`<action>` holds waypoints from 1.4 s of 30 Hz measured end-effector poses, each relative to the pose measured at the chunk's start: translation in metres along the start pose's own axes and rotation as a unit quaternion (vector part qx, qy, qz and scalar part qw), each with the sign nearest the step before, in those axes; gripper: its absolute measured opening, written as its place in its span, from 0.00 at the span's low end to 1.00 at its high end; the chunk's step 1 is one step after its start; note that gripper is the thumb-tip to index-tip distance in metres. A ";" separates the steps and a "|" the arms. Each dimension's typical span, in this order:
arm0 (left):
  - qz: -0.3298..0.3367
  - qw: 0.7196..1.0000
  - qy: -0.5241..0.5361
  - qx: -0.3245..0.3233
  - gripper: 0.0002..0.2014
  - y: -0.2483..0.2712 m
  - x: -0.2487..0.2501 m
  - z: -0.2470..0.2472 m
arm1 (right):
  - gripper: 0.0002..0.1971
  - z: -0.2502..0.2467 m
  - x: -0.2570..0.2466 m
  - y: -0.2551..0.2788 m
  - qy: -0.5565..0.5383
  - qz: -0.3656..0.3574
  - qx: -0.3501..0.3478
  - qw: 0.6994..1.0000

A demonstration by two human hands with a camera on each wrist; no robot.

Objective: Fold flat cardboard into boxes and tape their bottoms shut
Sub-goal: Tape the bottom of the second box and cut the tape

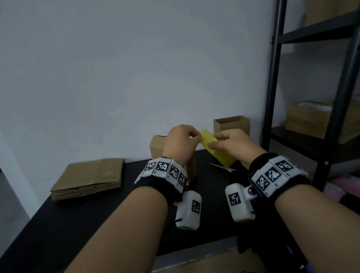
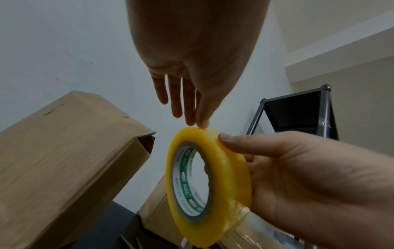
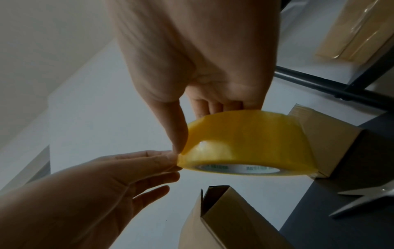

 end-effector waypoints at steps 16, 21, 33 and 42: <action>-0.068 0.993 0.061 0.080 0.08 -0.010 -0.014 -0.031 | 0.18 0.019 -0.010 0.014 -0.099 -0.041 -0.077 0.991; -0.038 0.993 0.059 0.092 0.05 -0.009 -0.011 -0.036 | 0.25 0.011 -0.018 0.010 -0.087 -0.047 -0.018 0.995; -0.055 0.986 0.107 0.118 0.06 -0.012 -0.015 -0.043 | 0.30 0.007 -0.007 0.003 -0.083 0.015 0.022 0.996; -0.061 0.986 0.090 0.126 0.06 -0.013 -0.017 -0.049 | 0.25 0.010 -0.012 0.002 -0.033 0.021 0.012 0.999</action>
Point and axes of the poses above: each hand's wrist, its own y-axis away from the middle knuckle, its own z-axis out of the palm, x = y × z, the point moved 7 cm from there along -y, towards the middle knuckle, and after that the axes turned 10 degrees about y, right-handed, at the moved point
